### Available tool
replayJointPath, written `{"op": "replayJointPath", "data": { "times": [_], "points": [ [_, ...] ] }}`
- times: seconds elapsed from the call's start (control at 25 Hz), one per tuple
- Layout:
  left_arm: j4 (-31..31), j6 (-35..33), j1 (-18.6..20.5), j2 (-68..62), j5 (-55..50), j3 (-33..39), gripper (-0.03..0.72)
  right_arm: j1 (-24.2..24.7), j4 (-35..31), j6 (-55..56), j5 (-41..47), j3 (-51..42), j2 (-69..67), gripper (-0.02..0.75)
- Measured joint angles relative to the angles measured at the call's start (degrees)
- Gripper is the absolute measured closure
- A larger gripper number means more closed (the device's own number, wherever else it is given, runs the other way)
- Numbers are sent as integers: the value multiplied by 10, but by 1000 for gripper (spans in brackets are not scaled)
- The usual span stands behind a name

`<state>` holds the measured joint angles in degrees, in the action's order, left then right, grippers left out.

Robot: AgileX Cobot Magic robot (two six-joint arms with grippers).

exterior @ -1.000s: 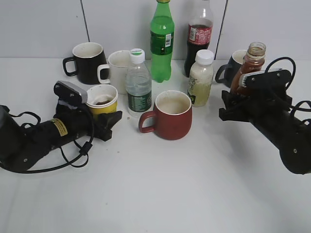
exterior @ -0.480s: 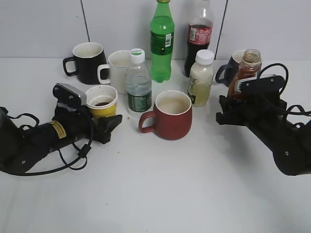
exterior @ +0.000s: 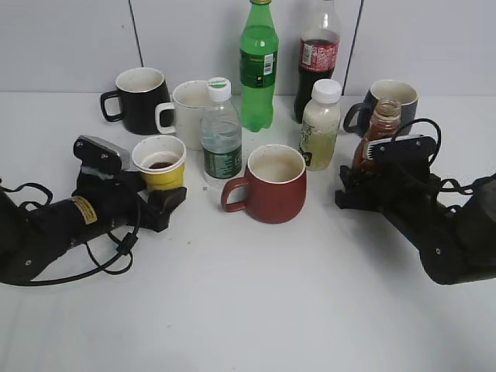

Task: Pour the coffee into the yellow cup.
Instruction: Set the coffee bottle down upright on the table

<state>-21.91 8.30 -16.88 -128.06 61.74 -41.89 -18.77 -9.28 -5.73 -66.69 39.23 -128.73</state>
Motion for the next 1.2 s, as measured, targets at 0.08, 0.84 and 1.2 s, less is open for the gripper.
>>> {"op": "replayJointPath", "data": {
  "times": [0.08,0.84,1.2],
  "points": [
    [0,0,0,4,-5,5,115,0,3,3,-6,1,-4,234],
    [-2,-1,0,106,-228,9,111,0,-4,8,185,-6,86,132],
    [1,26,0,153,-371,9,111,0,-31,8,409,-7,174,134]
  ]
}}
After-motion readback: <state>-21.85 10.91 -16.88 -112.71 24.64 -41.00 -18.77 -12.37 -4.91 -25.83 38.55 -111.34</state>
